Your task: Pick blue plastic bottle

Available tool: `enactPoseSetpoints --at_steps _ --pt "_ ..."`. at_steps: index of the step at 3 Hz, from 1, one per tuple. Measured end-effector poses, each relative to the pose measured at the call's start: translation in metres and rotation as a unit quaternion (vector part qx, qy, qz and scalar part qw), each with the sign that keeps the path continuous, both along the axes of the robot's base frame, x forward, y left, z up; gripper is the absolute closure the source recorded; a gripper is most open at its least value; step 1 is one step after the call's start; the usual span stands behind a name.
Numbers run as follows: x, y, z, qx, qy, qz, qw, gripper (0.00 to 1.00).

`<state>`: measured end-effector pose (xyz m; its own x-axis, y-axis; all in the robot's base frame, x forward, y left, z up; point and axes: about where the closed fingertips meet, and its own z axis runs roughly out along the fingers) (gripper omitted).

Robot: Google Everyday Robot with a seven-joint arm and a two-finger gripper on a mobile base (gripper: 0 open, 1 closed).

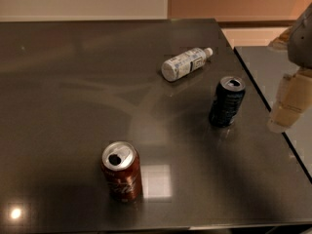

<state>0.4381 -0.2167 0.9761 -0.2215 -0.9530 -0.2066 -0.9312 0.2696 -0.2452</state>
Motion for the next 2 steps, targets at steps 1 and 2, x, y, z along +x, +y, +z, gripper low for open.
enactPoseSetpoints --at_steps 1,2 --pt "0.000 0.000 0.000 0.000 0.000 0.000 1.0000 0.00" --pt "0.010 0.012 0.003 -0.009 -0.003 0.033 0.9994 0.00"
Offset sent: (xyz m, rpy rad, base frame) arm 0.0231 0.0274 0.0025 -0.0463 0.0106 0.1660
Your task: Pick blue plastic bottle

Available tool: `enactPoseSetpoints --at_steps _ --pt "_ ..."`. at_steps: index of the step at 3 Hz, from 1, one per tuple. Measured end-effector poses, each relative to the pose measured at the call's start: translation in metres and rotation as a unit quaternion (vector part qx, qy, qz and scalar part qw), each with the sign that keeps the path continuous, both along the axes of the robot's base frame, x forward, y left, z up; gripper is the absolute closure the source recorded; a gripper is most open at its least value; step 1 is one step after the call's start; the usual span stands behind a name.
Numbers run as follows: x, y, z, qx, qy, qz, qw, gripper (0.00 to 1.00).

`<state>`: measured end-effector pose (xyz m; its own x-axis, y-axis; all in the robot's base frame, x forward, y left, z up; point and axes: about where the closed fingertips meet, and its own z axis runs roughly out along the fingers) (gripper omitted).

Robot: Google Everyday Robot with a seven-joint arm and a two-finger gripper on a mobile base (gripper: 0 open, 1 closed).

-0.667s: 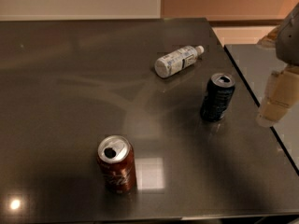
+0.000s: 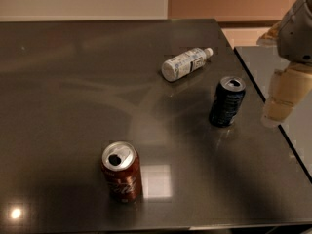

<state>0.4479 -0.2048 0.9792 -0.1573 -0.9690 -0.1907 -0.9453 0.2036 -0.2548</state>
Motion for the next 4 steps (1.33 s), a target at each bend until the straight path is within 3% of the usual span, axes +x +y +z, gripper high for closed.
enactPoseSetpoints --at_steps 2,3,4 --pt "0.050 0.058 0.007 0.000 0.003 0.086 0.9963 0.00" --pt "0.084 0.092 0.012 0.015 0.007 0.109 0.9939 0.00" --pt "0.121 0.113 0.009 0.027 -0.007 0.111 0.9934 0.00"
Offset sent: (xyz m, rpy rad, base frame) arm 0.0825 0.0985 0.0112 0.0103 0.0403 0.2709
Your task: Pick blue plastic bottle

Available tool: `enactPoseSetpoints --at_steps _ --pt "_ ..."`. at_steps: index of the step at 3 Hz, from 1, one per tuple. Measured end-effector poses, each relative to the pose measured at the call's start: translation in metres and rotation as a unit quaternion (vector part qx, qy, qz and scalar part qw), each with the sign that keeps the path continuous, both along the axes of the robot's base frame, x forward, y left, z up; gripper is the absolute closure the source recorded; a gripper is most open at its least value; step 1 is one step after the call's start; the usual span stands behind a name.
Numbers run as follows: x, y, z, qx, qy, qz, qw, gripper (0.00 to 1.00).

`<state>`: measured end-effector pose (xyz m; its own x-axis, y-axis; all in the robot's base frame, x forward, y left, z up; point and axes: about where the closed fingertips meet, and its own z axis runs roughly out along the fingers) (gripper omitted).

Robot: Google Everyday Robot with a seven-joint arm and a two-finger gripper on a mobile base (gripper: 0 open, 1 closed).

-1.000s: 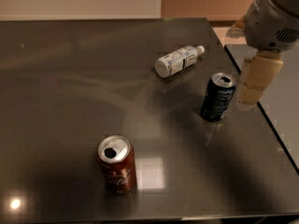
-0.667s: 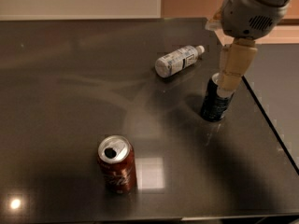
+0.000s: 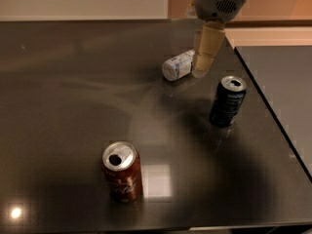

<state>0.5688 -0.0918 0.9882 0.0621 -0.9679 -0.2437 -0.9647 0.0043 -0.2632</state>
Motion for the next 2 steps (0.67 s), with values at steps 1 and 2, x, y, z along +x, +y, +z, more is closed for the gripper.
enactPoseSetpoints --at_steps 1,2 --pt "0.037 0.011 -0.004 0.009 -0.022 -0.008 0.9997 0.00" --pt "0.069 0.008 -0.011 0.004 -0.049 -0.024 0.9985 0.00"
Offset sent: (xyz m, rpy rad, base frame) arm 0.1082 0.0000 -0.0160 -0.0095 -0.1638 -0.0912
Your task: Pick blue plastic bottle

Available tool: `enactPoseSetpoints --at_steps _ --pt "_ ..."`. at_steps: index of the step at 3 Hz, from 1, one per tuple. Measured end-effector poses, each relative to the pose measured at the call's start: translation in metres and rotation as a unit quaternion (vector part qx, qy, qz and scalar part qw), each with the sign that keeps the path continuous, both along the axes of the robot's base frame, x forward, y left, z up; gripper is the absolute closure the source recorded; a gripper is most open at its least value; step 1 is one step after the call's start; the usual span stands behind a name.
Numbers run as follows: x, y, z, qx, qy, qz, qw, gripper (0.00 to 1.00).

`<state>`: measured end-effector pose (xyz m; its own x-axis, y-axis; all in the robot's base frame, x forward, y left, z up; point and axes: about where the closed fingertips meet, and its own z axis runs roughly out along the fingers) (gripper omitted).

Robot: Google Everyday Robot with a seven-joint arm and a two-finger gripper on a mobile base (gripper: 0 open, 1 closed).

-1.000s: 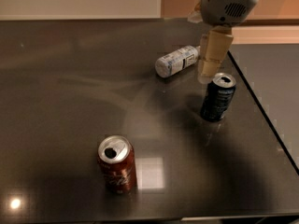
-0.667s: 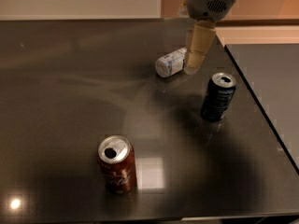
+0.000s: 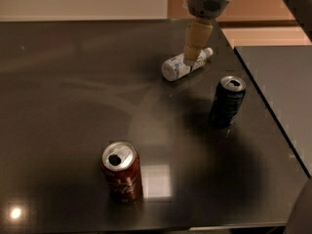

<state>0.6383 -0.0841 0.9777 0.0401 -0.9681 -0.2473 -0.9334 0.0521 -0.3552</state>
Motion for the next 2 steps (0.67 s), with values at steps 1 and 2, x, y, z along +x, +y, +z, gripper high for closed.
enactPoseSetpoints --at_steps 1,2 --pt "0.026 -0.013 -0.013 -0.022 -0.013 -0.006 0.9996 0.00" --pt "0.042 -0.027 -0.025 -0.049 -0.025 -0.005 0.9985 0.00"
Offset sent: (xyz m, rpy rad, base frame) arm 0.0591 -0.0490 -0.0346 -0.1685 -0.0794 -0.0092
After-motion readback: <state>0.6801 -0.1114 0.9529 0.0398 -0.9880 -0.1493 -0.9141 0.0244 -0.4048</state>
